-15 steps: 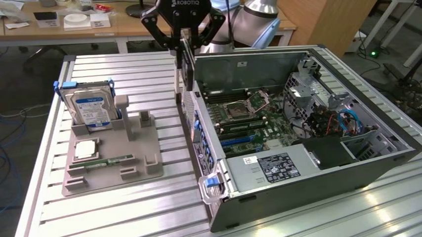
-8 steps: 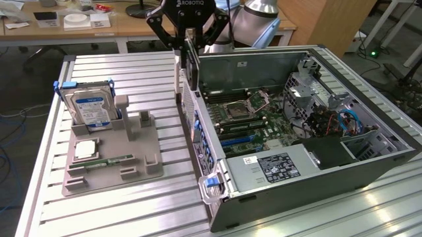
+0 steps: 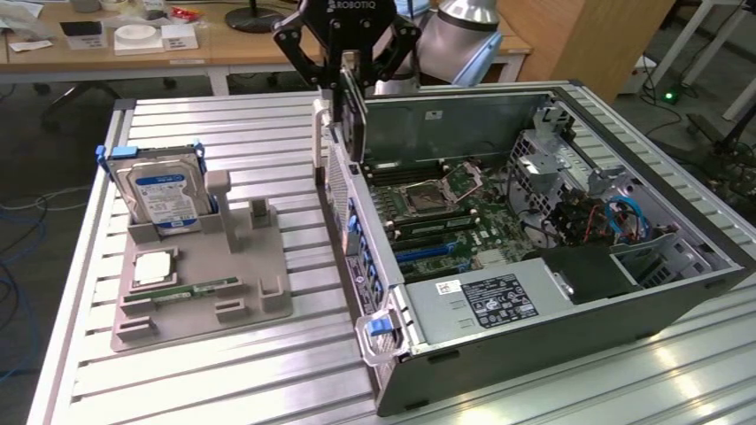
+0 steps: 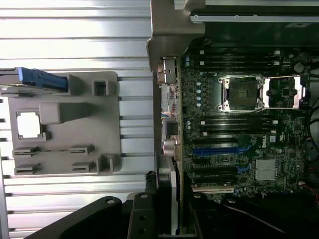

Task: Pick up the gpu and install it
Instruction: 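Pick up the gpu and move the gpu toward the slot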

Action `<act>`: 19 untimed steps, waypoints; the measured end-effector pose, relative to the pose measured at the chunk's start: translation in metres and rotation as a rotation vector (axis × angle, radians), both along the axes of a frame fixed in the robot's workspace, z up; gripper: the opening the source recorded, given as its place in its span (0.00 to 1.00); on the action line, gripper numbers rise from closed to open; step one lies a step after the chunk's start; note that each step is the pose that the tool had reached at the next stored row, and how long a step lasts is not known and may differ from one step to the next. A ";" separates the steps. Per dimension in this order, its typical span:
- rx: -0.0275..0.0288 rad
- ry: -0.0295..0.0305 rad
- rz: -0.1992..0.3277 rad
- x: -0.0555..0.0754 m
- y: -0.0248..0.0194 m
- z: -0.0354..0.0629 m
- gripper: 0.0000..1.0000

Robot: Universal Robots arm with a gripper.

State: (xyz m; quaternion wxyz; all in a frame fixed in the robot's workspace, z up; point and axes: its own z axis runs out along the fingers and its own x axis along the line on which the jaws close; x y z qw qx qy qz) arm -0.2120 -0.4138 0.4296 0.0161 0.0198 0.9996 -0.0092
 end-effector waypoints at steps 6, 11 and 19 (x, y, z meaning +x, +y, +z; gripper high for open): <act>0.0000 0.0000 0.000 0.006 0.0000 0.0000 0.28; -0.0001 0.0001 0.000 0.012 0.0000 0.0001 0.28; 0.0002 0.0000 0.000 0.024 0.0000 0.0000 0.28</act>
